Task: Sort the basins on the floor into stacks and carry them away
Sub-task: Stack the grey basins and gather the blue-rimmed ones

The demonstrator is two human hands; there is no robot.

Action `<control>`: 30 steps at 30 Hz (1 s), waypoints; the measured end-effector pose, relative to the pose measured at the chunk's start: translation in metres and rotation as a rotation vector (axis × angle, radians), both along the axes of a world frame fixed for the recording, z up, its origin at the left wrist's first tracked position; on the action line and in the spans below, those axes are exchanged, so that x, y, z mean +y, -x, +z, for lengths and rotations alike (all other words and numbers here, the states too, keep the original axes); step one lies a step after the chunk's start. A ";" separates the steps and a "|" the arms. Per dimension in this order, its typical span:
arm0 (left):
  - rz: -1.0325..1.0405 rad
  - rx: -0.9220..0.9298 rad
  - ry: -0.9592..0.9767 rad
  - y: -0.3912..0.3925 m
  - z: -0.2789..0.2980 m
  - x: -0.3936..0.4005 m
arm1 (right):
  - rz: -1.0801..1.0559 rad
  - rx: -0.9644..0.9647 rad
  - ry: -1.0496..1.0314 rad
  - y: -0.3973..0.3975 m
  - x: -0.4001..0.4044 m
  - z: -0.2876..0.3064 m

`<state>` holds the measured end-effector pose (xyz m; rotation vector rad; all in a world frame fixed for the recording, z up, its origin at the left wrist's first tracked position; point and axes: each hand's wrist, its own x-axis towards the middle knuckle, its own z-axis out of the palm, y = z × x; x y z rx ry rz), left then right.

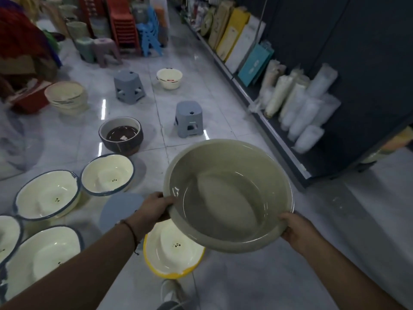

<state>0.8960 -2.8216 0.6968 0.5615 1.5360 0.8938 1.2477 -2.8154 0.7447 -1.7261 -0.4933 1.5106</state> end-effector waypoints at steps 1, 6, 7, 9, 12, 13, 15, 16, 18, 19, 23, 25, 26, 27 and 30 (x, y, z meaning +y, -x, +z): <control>-0.026 -0.004 0.022 0.000 -0.006 0.016 | 0.001 -0.009 0.012 -0.003 0.013 -0.004; -0.080 0.017 0.087 -0.013 -0.031 0.098 | -0.017 -0.028 0.096 -0.020 0.071 -0.033; -0.096 0.034 0.093 -0.018 -0.033 0.114 | -0.025 -0.025 0.121 -0.023 0.083 -0.039; -0.116 0.032 0.122 -0.029 -0.040 0.145 | -0.039 0.005 0.167 -0.032 0.109 -0.055; -0.128 0.022 0.180 -0.045 -0.066 0.189 | -0.025 0.041 0.209 -0.048 0.157 -0.087; -0.137 0.021 0.208 -0.051 -0.079 0.201 | -0.016 0.045 0.223 -0.055 0.176 -0.103; -0.136 0.033 0.264 -0.063 -0.117 0.222 | 0.025 0.034 0.254 -0.069 0.217 -0.146; -0.117 0.050 0.289 -0.068 -0.141 0.231 | 0.057 0.024 0.270 -0.076 0.237 -0.174; -0.061 0.068 0.341 -0.080 -0.197 0.246 | 0.141 -0.002 0.304 -0.087 0.278 -0.234; -0.034 0.080 0.361 -0.086 -0.225 0.253 | 0.185 -0.014 0.316 -0.093 0.298 -0.265; -0.010 0.173 0.421 -0.109 -0.335 0.281 | 0.291 -0.084 0.335 -0.109 0.362 -0.379; -0.010 0.214 0.432 -0.117 -0.387 0.296 | 0.335 -0.143 0.342 -0.117 0.386 -0.431; -0.009 0.233 0.432 -0.119 -0.412 0.303 | 0.366 -0.163 0.342 -0.119 0.396 -0.456; -0.014 0.258 0.427 -0.123 -0.435 0.310 | 0.399 -0.190 0.344 -0.119 0.404 -0.477; -0.037 0.327 0.400 -0.124 -0.496 0.332 | 0.446 -0.279 0.328 -0.115 0.427 -0.534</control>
